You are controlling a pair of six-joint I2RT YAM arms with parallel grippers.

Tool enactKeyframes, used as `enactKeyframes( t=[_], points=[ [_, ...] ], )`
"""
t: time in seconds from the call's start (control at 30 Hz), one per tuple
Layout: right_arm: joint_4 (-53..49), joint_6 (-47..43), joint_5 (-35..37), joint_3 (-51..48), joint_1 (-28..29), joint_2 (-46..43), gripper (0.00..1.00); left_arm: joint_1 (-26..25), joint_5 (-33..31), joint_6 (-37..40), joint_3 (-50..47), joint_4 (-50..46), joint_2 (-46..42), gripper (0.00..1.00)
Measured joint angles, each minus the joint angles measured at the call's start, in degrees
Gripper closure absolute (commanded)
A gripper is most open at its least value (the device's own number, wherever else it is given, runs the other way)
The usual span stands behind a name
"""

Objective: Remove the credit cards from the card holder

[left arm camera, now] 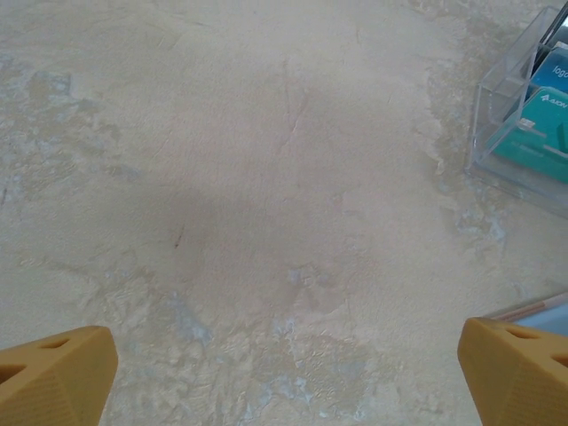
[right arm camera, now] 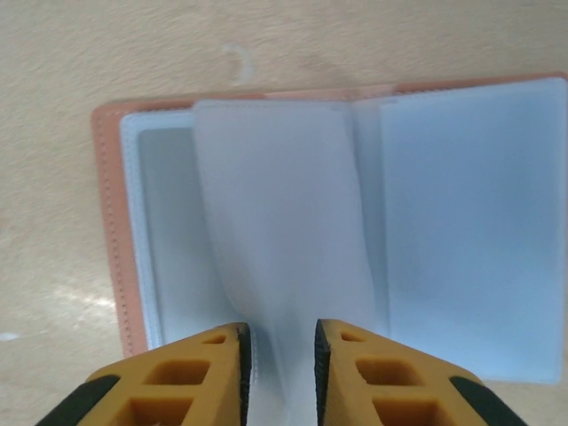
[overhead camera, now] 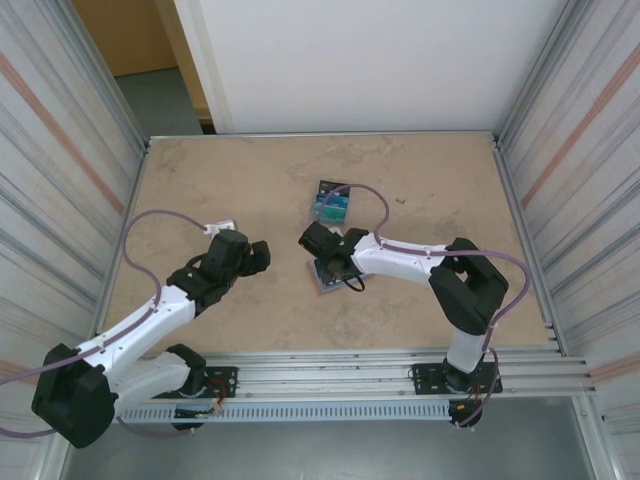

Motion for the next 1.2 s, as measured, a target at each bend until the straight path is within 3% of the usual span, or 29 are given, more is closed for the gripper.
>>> enactKeyframes(
  t=[0.27, 0.6, 0.9, 1.2],
  points=[
    [0.31, -0.59, 1.99, -3.43, -5.73, -1.51, 0.70, -2.43, 0.50, 1.14, 2.19, 0.39, 5.11, 0.01],
    [4.17, -3.74, -1.29, -6.62, -12.26, -2.38, 0.71, -11.80, 0.74, 3.23, 10.67, 3.80, 23.08, 0.01],
    [3.80, -3.87, -2.14, -8.31, -12.98, -6.14, 0.68, -15.74, 1.73, 5.29, 18.75, 4.76, 36.46, 0.01],
    [6.75, -7.43, -4.76, -10.34, -11.50, -16.04, 0.70, -14.97, 1.92, 3.37, 18.75, 4.83, 38.51, 0.01]
  ],
)
